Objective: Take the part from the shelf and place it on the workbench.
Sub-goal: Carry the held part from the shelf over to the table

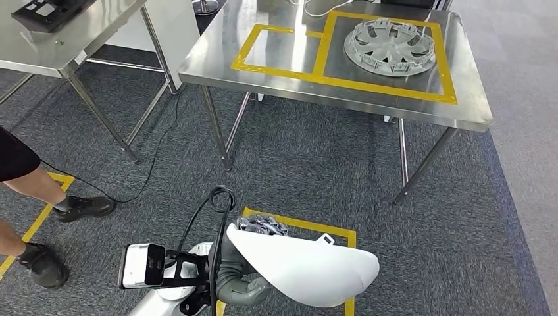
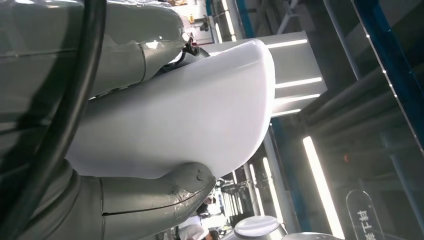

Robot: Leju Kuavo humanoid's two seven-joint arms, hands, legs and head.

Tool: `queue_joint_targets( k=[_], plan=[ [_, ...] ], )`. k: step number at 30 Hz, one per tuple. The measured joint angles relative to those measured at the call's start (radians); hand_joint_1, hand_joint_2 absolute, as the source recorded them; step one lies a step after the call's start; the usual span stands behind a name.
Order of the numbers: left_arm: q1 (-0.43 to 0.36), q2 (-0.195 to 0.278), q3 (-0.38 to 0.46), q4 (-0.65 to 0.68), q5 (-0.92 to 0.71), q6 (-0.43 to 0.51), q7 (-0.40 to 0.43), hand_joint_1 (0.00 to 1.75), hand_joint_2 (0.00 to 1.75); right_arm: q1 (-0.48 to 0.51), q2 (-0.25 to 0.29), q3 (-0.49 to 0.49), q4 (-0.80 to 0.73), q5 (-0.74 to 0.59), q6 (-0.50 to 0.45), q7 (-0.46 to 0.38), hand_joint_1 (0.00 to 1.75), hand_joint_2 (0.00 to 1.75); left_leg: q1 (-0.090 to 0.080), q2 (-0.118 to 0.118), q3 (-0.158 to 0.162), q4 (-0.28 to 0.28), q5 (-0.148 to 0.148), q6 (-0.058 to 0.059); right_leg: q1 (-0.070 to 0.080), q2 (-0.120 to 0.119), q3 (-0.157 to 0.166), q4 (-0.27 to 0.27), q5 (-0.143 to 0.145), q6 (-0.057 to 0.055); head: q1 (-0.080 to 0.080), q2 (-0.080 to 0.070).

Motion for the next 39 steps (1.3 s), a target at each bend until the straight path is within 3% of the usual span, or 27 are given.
queue_joint_targets(
  k=[2,6,8,10,11,12,13,15,17,20,22,25,26,27,28,29,31,32,36,37,39],
  plan=[
    [0.0,0.0,0.0,0.0,0.0,0.0,0.0,1.75,1.75,0.0,-0.001,0.0,0.0,0.0,-0.001,-0.004,0.0,0.0,-0.002,-0.002,0.004,0.006,-0.018,-0.013,0.003,0.0,0.004,-0.058,0.066,-0.014,0.0,0.0],
    [-0.002,0.001,-0.002,0.0,0.0,0.001,-0.001,1.75,1.75,-0.003,0.001,0.0,0.0,0.0,-0.003,-0.004,0.0,0.0,0.001,0.003,0.005,0.047,-0.035,-0.038,0.004,0.0,0.029,-0.066,0.058,-0.048,-0.004,0.0],
    [-0.003,0.001,-0.002,0.0,0.001,0.003,-0.001,1.75,1.75,-0.003,0.002,0.0,0.0,0.0,-0.004,-0.003,0.0,0.0,0.006,0.011,-0.047,0.147,-0.065,-0.049,0.002,-0.002,0.048,-0.068,0.047,-0.058,-0.01,0.0],
    [-0.002,0.003,-0.002,0.0,0.0,0.005,-0.001,1.75,1.75,-0.003,0.002,0.0,0.0,-0.001,-0.006,0.0,0.0,0.0,0.013,0.016,-0.128,0.265,-0.116,-0.059,0.003,-0.002,0.06,-0.068,0.035,-0.061,-0.013,0.0],
    [-0.001,0.003,-0.002,0.0,-0.001,0.008,-0.001,1.75,1.75,-0.004,0.002,0.0,0.0,-0.002,-0.007,0.002,0.0,0.0,0.016,0.018,-0.158,0.293,-0.128,-0.062,0.004,-0.002,0.067,-0.068,0.028,-0.061,-0.013,0.0],
    [0.0,0.004,-0.002,0.0,-0.003,0.01,-0.003,1.75,1.75,-0.004,0.002,0.0,0.0,-0.003,-0.007,0.003,0.0,0.0,0.017,0.019,-0.171,0.289,-0.117,-0.062,0.004,-0.002,0.076,-0.068,0.021,-0.06,-0.013,0.0],
    [0.0,0.005,-0.002,0.0,-0.004,0.013,-0.004,1.75,1.75,-0.004,0.002,0.0,0.0,-0.003,-0.007,0.004,0.0,0.0,0.018,0.019,-0.168,0.249,-0.081,-0.06,0.004,-0.002,0.087,-0.068,0.013,-0.058,-0.013,0.0],
    [0.001,0.005,-0.002,0.0,-0.007,0.015,-0.008,1.75,1.75,-0.004,0.002,0.0,0.0,-0.003,-0.007,0.005,0.0,0.0,0.016,0.021,-0.134,0.123,0.016,-0.051,0.005,-0.002,0.108,-0.068,-0.003,-0.053,-0.012,0.0],
    [0.001,0.006,-0.001,0.0,-0.007,0.016,-0.008,1.75,1.75,-0.005,0.003,0.0,0.0,-0.004,-0.007,0.005,0.0,0.0,0.01,0.023,-0.115,0.051,0.057,-0.041,0.006,-0.002,0.116,-0.068,-0.013,-0.044,-0.012,0.0],
    [0.002,0.006,0.0,-0.002,-0.002,0.015,-0.009,1.75,1.75,-0.008,0.003,0.0,0.0,-0.004,-0.007,0.006,0.0,0.0,0.009,0.021,-0.107,0.038,0.066,-0.029,0.007,-0.003,0.121,-0.073,-0.024,-0.025,-0.014,0.0],
    [0.001,0.006,0.0,-0.004,0.001,0.014,-0.008,1.75,1.75,-0.01,0.003,0.0,-0.001,-0.004,-0.007,0.006,0.0,0.0,0.013,0.019,-0.095,0.021,0.069,-0.02,0.008,-0.002,0.11,-0.04,-0.05,-0.018,-0.012,0.0],
    [0.003,0.006,0.0,-0.004,0.001,0.013,-0.008,1.75,1.75,-0.01,0.003,0.0,-0.001,-0.004,-0.007,0.011,0.0,0.0,0.011,0.019,-0.088,0.015,0.065,-0.008,0.007,0.0,0.009,0.137,-0.125,-0.015,-0.011,0.0],
    [0.005,0.006,0.0,-0.004,0.001,0.013,-0.008,1.75,1.75,-0.009,0.003,0.0,-0.001,-0.004,-0.007,0.013,0.0,0.0,0.01,0.018,-0.087,0.016,0.062,-0.006,0.007,0.0,-0.024,0.183,-0.132,-0.014,-0.011,0.0],
    [0.006,0.006,0.0,-0.004,0.001,0.013,-0.007,1.75,1.75,-0.008,0.002,0.0,-0.001,-0.005,-0.007,0.014,0.0,0.0,0.009,0.015,-0.086,0.018,0.059,-0.006,0.007,0.0,-0.04,0.195,-0.118,-0.013,-0.011,0.0],
    [0.007,0.006,0.0,-0.004,0.001,0.014,-0.007,1.75,1.75,-0.007,0.002,0.0,-0.001,-0.006,-0.007,0.015,0.0,0.0,0.009,0.013,-0.084,0.022,0.055,-0.007,0.007,0.0,-0.037,0.168,-0.086,-0.014,-0.011,0.0],
    [0.007,0.006,0.0,-0.004,0.0,0.014,-0.007,1.75,1.75,-0.007,0.002,0.0,-0.001,-0.008,-0.007,0.016,0.0,0.0,0.009,0.01,-0.081,0.025,0.05,-0.009,0.007,0.0,-0.017,0.11,-0.041,-0.015,-0.011,0.0],
    [0.007,0.006,0.0,-0.004,-0.001,0.014,-0.007,1.75,1.75,-0.008,0.002,-0.004,-0.001,-0.021,-0.007,0.022,0.0,0.0,0.006,0.007,-0.077,0.033,0.04,-0.017,0.008,0.002,0.029,-0.007,0.017,-0.021,-0.011,0.0],
    [0.008,0.006,0.0,-0.004,-0.002,0.014,-0.007,1.75,1.75,-0.009,0.002,-0.007,-0.001,-0.03,-0.006,0.026,0.0,0.0,0.004,0.007,-0.077,0.036,0.037,-0.021,0.01,0.003,0.042,-0.04,0.028,-0.025,-0.012,0.0],
    [0.008,0.006,0.0,-0.005,-0.003,0.014,-0.007,1.75,1.75,-0.012,0.004,-0.017,-0.001,-0.047,-0.004,0.035,0.0,0.0,0.004,0.008,-0.079,0.045,0.025,-0.042,0.009,0.002,0.05,-0.06,0.03,-0.042,-0.013,0.0],
    [0.008,0.006,0.0,-0.005,-0.003,0.014,-0.008,1.75,1.75,-0.012,0.004,-0.018,-0.001,-0.048,-0.004,0.035,0.0,0.0,0.005,0.01,-0.089,0.069,0.009,-0.048,0.007,0.0,0.053,-0.063,0.031,-0.048,-0.014,0.0],
    [0.009,0.006,0.0,-0.006,-0.003,0.014,-0.008,1.75,1.75,-0.012,0.005,-0.021,-0.001,-0.051,-0.003,0.035,0.0,0.0,0.011,0.015,-0.135,0.176,-0.051,-0.06,0.004,0.0,0.057,-0.066,0.031,-0.056,-0.016,0.0]
  ],
)
